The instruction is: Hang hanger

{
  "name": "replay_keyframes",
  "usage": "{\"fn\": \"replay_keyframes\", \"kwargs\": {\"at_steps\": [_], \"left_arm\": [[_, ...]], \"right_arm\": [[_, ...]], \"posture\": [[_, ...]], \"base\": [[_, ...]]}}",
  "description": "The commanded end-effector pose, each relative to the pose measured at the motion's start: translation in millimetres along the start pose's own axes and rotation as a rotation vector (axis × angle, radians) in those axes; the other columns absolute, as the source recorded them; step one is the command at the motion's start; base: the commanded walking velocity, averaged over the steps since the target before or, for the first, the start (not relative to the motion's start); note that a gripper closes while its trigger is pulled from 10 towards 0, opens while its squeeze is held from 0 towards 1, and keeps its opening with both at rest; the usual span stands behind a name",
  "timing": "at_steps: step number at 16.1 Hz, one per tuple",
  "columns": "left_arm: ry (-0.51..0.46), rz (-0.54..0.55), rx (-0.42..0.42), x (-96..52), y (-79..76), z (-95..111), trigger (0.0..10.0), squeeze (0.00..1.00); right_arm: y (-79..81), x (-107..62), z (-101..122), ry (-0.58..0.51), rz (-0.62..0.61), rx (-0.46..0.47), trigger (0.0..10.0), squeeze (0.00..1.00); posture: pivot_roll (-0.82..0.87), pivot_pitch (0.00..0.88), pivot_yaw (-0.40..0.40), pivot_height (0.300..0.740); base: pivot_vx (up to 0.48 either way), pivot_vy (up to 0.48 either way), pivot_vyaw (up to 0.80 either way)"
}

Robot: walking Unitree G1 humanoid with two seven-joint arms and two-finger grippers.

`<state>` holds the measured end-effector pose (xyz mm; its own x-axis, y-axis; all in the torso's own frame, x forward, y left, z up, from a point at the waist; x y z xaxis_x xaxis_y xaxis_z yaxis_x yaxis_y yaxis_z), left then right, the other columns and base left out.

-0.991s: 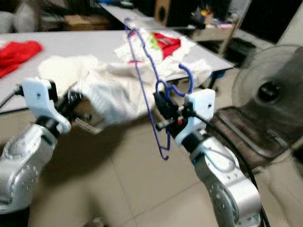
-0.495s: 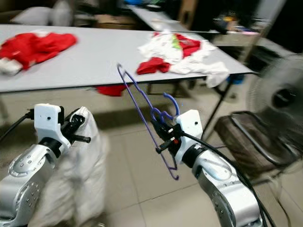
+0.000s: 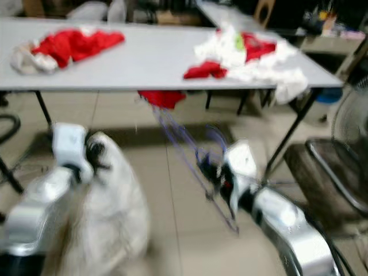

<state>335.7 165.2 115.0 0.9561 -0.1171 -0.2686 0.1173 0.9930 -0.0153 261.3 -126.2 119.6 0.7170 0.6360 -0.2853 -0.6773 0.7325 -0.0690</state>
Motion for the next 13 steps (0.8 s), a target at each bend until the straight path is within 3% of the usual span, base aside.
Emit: {"fn": "replay_keyframes", "kwargs": {"at_steps": [1, 3, 5, 7, 8, 11, 13], "left_arm": [[-0.031, -0.012, 0.048, 11.1, -2.6, 19.4, 0.0, 0.0], [-0.004, -0.019, 0.1, 20.6, -0.5, 23.1, 0.0, 0.0], [0.02, -0.052, 0.149, 29.7, -1.2, 35.0, 0.0, 0.0], [0.02, -0.088, 0.149, 34.1, -6.2, 49.0, 0.0, 0.0], [0.017, -0.107, 0.147, 35.4, -10.0, 53.7, 0.0, 0.0], [-0.004, -0.241, 0.132, 32.5, -37.6, 72.9, 0.0, 0.0], [-0.006, -0.286, 0.146, 28.9, -46.8, 76.4, 0.0, 0.0]], "right_arm": [[-0.1, -10.2, 0.0, 0.026, 0.056, -0.031, 10.0, 0.0], [1.6, -21.5, -7.3, 0.081, 0.114, -0.041, 10.0, 0.0], [19.3, -37.3, -8.3, 0.116, 0.248, -0.054, 10.0, 0.0], [32.4, -42.9, -8.8, 0.137, 0.341, -0.054, 10.0, 0.0], [31.1, -40.2, -9.4, 0.139, 0.331, -0.062, 10.0, 0.0], [2.3, -6.6, -11.1, 0.142, 0.143, -0.081, 10.0, 0.0], [-3.6, 2.9, -6.2, 0.123, 0.125, -0.079, 10.0, 0.0]], "posture": [[0.04, 0.0, -0.058, 0.74], [0.05, 0.0, -0.056, 0.74], [0.05, 0.0, -0.039, 0.74], [0.05, 0.0, -0.032, 0.74], [0.05, 0.0, -0.033, 0.74], [0.05, 0.0, -0.043, 0.74], [0.06, 0.0, -0.058, 0.74]], "base": [[0.0, 0.0, 0.0], [0.0, 0.0, 0.0], [0.0, 0.0, 0.0], [0.0, 0.0, 0.0], [0.0, 0.0, 0.0], [0.0, 0.0, 0.0], [0.0, 0.0, 0.0]]}}
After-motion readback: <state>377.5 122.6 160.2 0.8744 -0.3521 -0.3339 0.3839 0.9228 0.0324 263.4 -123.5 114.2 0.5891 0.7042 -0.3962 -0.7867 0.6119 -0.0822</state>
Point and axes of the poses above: a point about 5 cm out from each wrist's last joint towards the gripper, its own x axis pointing out of the wrist towards the gripper, its own z axis along the axis of the wrist's last joint, y = z × x, the point moved 5 cm from there along x, pointing out of the wrist towards the gripper, and after that the axes turned 4 degrees about -x, right-handed, at the moved point
